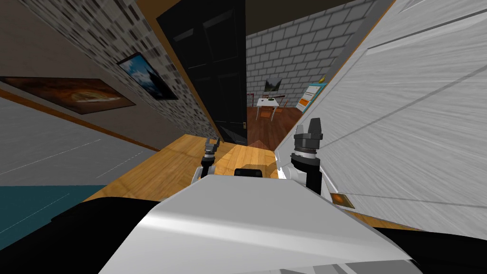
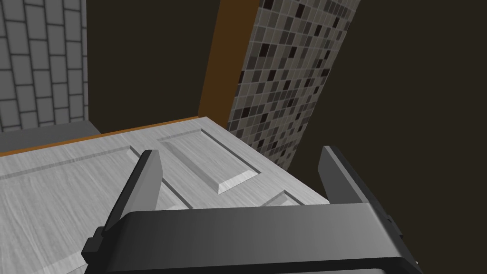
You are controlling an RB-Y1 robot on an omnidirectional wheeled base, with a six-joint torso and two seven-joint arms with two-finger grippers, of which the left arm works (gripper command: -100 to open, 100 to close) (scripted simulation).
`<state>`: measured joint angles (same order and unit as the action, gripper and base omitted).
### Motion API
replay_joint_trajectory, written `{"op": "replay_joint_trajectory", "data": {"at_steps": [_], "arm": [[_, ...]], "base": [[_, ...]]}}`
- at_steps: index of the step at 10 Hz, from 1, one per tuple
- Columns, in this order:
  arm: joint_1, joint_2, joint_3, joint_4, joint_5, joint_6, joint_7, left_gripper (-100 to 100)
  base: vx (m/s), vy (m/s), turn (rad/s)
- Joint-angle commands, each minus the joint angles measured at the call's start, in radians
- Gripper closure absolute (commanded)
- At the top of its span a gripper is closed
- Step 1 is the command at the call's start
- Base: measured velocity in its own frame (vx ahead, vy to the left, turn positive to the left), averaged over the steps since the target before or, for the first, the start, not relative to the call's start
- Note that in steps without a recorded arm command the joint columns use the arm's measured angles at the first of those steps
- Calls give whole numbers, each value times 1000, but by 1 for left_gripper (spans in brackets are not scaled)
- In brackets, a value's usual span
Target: Pull the door open
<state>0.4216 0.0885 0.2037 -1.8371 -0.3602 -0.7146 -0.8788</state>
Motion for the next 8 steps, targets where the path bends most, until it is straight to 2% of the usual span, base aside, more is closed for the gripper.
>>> {"op": "replay_joint_trajectory", "data": {"at_steps": [1,2,6,7,8], "arm": [[-6,1,15,32,-18,-16,-50,-100],[-6,1,15,32,-18,-16,-56,-100],[-17,1,52,108,-64,-54,-178,-100],[-17,1,52,108,-64,-54,-184,-100],[-20,1,61,127,-75,-64,-216,-100]], "base": [[101,-49,-35],[70,-33,-6],[88,-37,-29],[67,-29,-10],[58,-29,-28]]}}
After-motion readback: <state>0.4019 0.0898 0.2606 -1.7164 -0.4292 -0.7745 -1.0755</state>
